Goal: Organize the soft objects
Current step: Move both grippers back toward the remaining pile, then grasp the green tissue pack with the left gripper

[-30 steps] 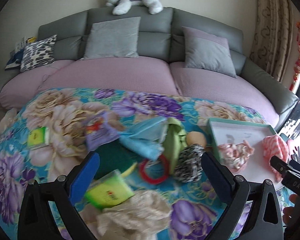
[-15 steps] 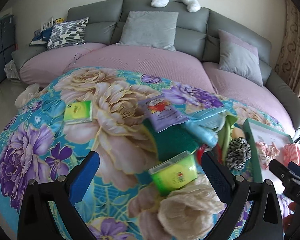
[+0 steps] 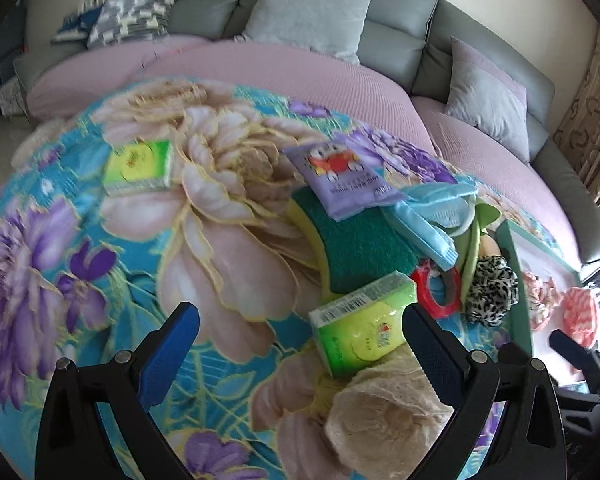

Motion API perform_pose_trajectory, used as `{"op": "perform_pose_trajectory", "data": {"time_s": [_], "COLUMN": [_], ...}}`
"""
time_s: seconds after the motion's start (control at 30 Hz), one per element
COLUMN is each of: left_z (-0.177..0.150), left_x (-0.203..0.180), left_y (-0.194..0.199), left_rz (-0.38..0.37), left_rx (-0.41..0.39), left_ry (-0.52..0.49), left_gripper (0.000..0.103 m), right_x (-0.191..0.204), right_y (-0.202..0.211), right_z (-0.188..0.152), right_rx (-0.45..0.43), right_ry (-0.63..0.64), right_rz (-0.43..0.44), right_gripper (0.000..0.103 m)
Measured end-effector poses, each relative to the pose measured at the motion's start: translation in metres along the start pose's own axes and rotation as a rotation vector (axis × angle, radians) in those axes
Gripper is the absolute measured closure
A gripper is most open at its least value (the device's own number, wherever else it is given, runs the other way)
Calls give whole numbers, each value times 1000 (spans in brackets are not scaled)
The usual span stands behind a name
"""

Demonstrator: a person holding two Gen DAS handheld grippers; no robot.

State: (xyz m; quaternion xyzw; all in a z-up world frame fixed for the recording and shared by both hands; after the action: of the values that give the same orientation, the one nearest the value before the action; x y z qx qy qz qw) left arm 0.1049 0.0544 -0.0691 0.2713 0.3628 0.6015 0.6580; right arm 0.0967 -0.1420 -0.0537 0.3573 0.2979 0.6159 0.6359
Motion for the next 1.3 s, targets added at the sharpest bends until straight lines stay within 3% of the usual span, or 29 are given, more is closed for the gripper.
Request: {"op": "perform_pose_trajectory", "data": {"time_s": [0.5,0.57,0.63,0.7,1.3], "left_z": [4,3,3,3,-7], "left_x": [-32,-35,-37,-39,-37], "left_y": [-21,-23,-24,-25,-44], "left_rz": [-27,-39,-40,-32,-16], "left_rx": [36,45,46,51,111], "left_ry": [-4,-3,-11,-21,-37], "left_gripper": [2,6,21,26,36], "right_x": [-28,-29,-31,-32,-26], "right_y": [-1,0,0,1,-1], "right_z": [0,0,-1,-1,-3], "right_rx": [14,13,13,12,18], "right_ry": [-40,-38,-41,-43,-18], "right_rz": [-43,-46,-47,-47,-50], "right_gripper": [0,0,0,0,0]}}
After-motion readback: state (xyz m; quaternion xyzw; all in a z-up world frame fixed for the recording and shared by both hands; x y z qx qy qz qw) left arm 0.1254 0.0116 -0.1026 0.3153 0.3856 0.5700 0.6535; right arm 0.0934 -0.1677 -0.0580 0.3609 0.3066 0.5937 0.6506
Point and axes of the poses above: each gripper's, at about its wrist camera, not at the fingertips, and y roughly against the way its jaws point, x to its left, z to its top, the point moved 8 cm from there along -y, roughly the way its jaws point, and after that the axes turned 9 degrees about -y, right-handed, at the moved point
